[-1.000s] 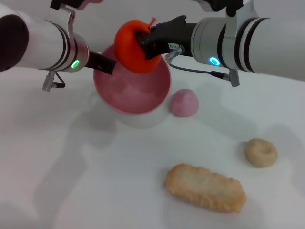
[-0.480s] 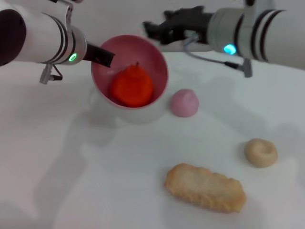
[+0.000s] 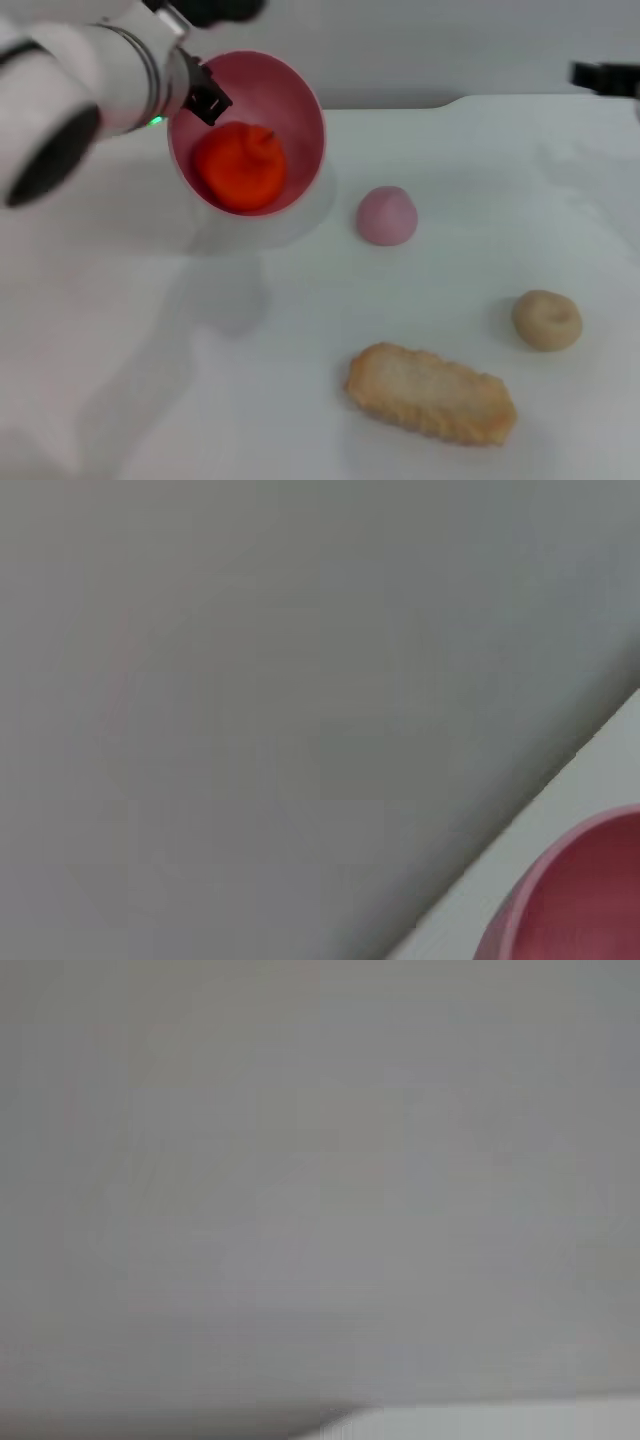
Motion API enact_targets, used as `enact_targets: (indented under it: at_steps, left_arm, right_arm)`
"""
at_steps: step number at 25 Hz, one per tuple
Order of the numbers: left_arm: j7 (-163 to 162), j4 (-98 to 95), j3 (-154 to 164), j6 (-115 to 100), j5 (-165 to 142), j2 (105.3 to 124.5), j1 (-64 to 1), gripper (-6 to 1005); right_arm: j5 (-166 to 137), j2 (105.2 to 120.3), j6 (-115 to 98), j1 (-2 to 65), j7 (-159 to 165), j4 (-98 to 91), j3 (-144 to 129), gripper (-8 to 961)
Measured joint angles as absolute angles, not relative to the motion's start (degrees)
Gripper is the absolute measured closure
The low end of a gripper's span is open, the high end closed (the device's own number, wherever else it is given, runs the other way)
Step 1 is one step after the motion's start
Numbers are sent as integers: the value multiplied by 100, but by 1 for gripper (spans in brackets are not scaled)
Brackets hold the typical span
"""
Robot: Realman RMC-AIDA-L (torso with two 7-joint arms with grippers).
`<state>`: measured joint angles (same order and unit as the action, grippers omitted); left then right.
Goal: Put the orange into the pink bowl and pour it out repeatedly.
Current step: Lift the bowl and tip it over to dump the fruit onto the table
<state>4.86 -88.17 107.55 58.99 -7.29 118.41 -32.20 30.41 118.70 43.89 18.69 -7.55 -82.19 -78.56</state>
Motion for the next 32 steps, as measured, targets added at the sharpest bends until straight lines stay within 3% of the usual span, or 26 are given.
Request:
enact_targets:
  at_steps: [8,24,32]
  left_arm:
    - [231,-8799,11561,5879,-1860,11872,-3161,956]
    - [-1541,-8293,14326,5948,-6449,11893,-2269,956]
    - [-2026,-8293,14221,6091,-6442,11899,-2281,956]
  right_arm:
    - [3786,11857,4462,1591,-1457,-7729,-7213,418]
    - [3797,11856,4604,1711,-1508,-7714,-7268,416]
    - [3803,11859,4632,1775,-1570,-7705,-7287,414]
